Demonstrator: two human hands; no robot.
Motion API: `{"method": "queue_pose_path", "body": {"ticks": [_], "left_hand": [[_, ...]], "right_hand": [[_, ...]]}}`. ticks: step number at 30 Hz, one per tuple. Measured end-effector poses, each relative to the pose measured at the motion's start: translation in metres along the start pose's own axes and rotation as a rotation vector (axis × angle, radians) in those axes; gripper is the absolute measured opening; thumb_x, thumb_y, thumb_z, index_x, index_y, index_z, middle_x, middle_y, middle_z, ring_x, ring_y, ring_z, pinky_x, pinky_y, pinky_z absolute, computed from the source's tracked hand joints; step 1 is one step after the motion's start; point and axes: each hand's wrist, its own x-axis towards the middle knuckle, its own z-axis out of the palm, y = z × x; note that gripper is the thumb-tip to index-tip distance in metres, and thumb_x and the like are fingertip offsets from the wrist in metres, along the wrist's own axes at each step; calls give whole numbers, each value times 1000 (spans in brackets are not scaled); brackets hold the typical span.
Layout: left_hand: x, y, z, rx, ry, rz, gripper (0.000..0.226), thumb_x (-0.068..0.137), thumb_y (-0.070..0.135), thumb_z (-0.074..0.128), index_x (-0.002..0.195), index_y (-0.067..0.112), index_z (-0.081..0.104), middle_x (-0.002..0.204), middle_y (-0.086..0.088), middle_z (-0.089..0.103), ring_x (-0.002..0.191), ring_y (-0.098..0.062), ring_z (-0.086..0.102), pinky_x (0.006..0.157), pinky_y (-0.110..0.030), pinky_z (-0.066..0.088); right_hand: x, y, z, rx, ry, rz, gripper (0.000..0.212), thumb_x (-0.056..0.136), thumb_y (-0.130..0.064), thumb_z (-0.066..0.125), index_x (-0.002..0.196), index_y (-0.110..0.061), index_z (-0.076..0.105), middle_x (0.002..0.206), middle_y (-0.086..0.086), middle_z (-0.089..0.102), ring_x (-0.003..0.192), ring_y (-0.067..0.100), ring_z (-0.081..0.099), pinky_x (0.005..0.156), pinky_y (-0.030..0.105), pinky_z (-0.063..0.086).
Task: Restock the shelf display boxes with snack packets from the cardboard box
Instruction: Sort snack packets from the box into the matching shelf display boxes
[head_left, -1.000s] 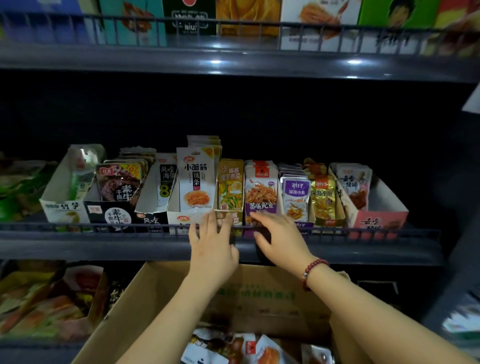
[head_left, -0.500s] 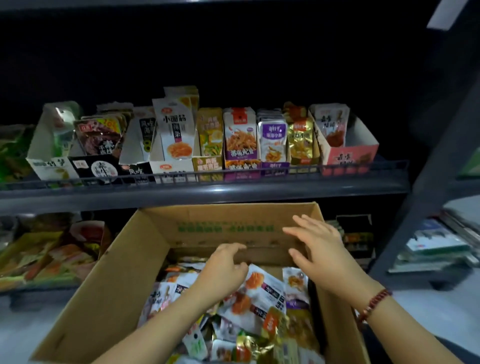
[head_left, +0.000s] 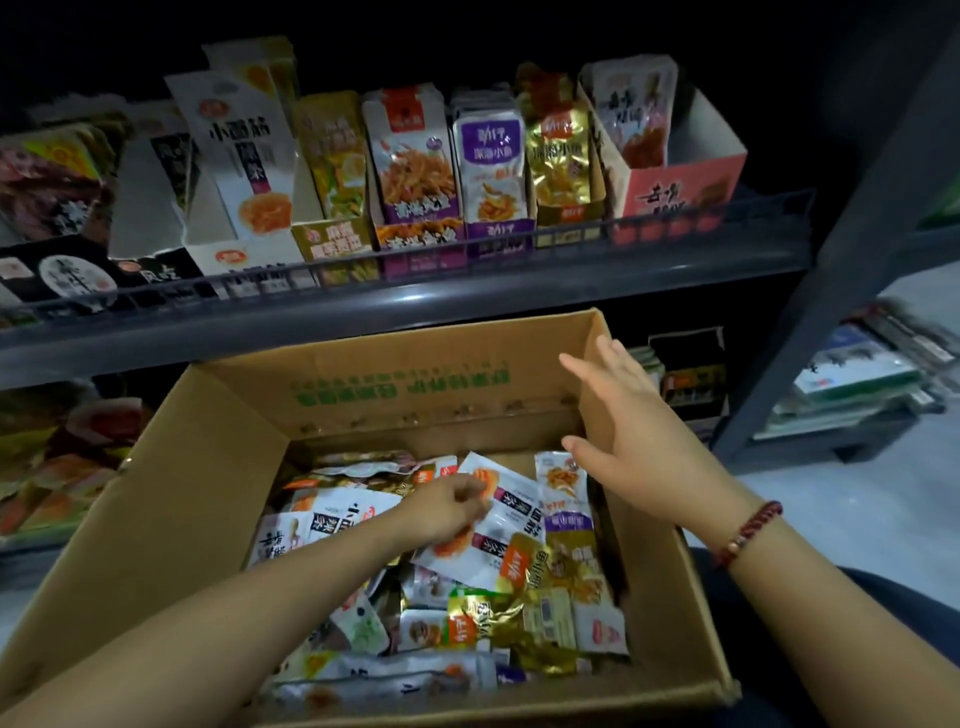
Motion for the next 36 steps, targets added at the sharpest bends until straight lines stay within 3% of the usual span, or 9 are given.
{"method": "queue_pose_path", "body": {"ticks": [3,6,9,15,18,23,25,29,36], "left_hand": [[22,-8,13,215,-87,27,61,96,50,50,145,16,38,144,-13,44,127,-29,48,99,-38,41],[38,-11,15,432,-76,55,73,98,56,38,155,17,16,163,-7,4,150,-25,8,120,-44,12],[46,-14,15,618,-84,135,61,102,51,22,156,24,9,164,1,1,150,-14,0,117,-45,-9],[50,-18,7,580,-6,142,51,104,46,17,146,27,39,132,-7,53,132,-23,40,101,-40,19],[49,-30,8,588,-73,175,45,104,43,25,111,21,63,97,-4,46,111,-24,46,89,-35,25],[59,-35,3,321,-134,178,25,100,40,47,78,31,56,108,-4,51,111,-25,50,100,-34,39],[59,-30,-1,292,-202,130,20,97,41,52,92,24,60,108,-4,54,106,-23,54,95,-34,43],[55,-19,-12,239,-333,-3,53,92,53,55,130,17,50,108,-4,55,98,-19,55,79,-27,41],[40,-8,-12,375,-450,18,48,86,42,69,127,19,57,128,3,54,116,-13,53,94,-23,42]], "right_hand": [[6,0,-3,16,-9,-5,74,91,-27,61,149,-36,17,160,-6,-7,142,0,-14,107,20,0],[11,0,-3,34,-9,-5,72,91,-27,61,149,-35,20,160,-5,-6,144,2,-11,108,23,2],[11,1,-3,55,1,-7,69,91,-27,60,148,-36,23,160,-7,-4,144,2,-11,108,22,3],[11,5,-2,28,-14,9,70,91,-28,60,149,-34,22,160,-6,-4,144,1,-11,107,19,1],[11,5,-1,31,-2,16,69,91,-28,60,148,-34,22,160,-8,-3,144,0,-10,106,17,0],[12,6,1,37,17,21,68,91,-27,60,148,-34,24,160,-9,1,143,-2,-9,108,16,0],[12,6,1,41,17,26,68,91,-27,60,147,-34,25,160,-10,2,143,-2,-8,108,17,0],[12,6,1,41,19,30,67,90,-27,61,147,-34,25,160,-9,3,143,-2,-8,108,17,1],[11,5,1,31,15,27,67,91,-28,60,147,-35,25,160,-9,2,144,-1,-9,108,17,0]]}}
